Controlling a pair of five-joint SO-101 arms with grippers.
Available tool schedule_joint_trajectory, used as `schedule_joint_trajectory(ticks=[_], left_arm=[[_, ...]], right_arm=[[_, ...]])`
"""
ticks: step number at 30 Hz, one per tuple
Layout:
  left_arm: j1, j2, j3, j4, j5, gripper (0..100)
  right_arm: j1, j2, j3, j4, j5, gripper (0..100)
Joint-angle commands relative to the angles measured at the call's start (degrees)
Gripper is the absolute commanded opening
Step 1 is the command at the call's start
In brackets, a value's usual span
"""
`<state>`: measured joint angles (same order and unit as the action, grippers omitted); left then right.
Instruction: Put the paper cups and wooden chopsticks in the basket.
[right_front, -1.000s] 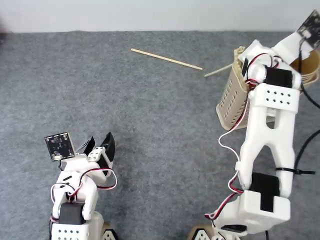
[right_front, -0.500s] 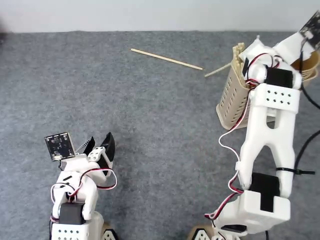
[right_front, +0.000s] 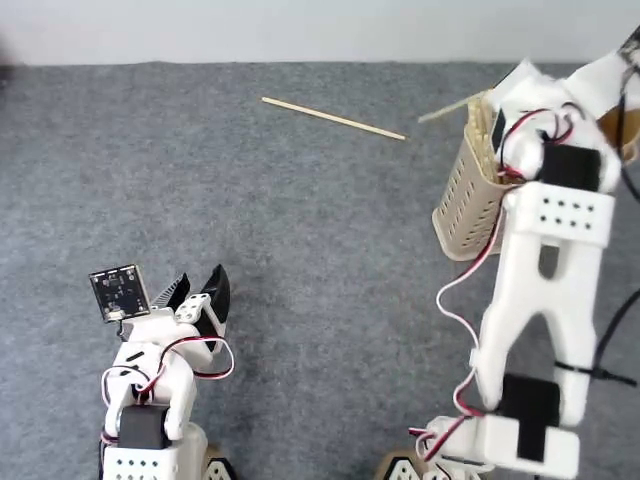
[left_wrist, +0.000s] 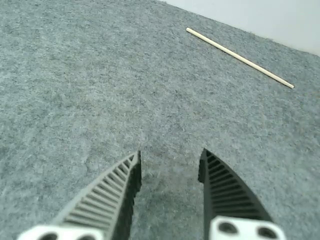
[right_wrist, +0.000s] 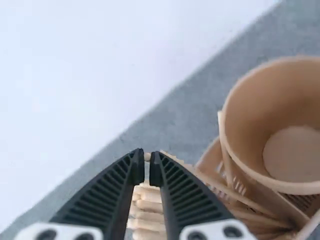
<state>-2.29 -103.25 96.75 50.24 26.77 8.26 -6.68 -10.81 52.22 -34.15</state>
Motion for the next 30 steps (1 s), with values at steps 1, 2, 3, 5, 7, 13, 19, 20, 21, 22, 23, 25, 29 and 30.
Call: schedule_joint_trajectory(ticks=[1, 2, 3, 5, 7, 13, 19, 20, 21, 22, 23, 25, 29, 30], left_arm=[[0.0, -0.53, -0.31, 0.18, -0.79, 19], [0.0, -0.53, -0.31, 0.18, -0.79, 19], [0.0, -0.53, -0.31, 0.18, -0.79, 19], [0.0, -0.53, -0.31, 0.18, -0.79, 19], [0.0, -0.53, -0.31, 0.18, -0.79, 19], [0.0, -0.53, -0.31, 0.18, -0.79, 19], [0.0, -0.53, -0.31, 0.18, -0.79, 19], [0.0, -0.53, -0.31, 0.18, -0.79, 19], [0.0, -0.53, -0.31, 0.18, -0.79, 19], [0.0, -0.53, -0.31, 0.18, -0.79, 19], [0.0, -0.53, -0.31, 0.18, -0.79, 19], [0.0, -0.53, -0.31, 0.18, -0.79, 19], [0.0, -0.53, -0.31, 0.18, -0.79, 19], [0.0, -0.53, -0.31, 0.18, -0.79, 19]], right_arm=[[0.04, -6.02, -2.46, -0.84, 2.99, 0.8], [-0.4, -6.9, -2.46, -0.84, 4.04, 0.8], [-0.66, -7.69, -2.46, -0.84, 5.19, 0.8], [-1.01, -9.45, -2.46, -0.84, 7.47, 0.8], [-1.01, -11.3, -2.46, -0.84, 10.11, 0.8], [-1.01, -18.24, -2.46, 0.84, 20.22, 0.8], [-0.75, -26.15, -2.46, 6.02, 30.15, 0.8], [-0.75, -27.65, -2.46, 6.81, 31.3, 0.8], [-0.75, -29.05, -2.46, 7.52, 32.35, 0.8], [-0.75, -30.46, -2.46, 8.04, 33.14, 0.8], [-0.66, -31.69, -2.46, 8.57, 33.93, 0.8], [-0.66, -34.24, -2.46, 9.54, 35.43, 0.8], [-0.57, -38.2, -2.46, 11.65, 37.54, 0.8], [-0.57, -38.64, -2.46, 12.53, 37.98, 0.8]])
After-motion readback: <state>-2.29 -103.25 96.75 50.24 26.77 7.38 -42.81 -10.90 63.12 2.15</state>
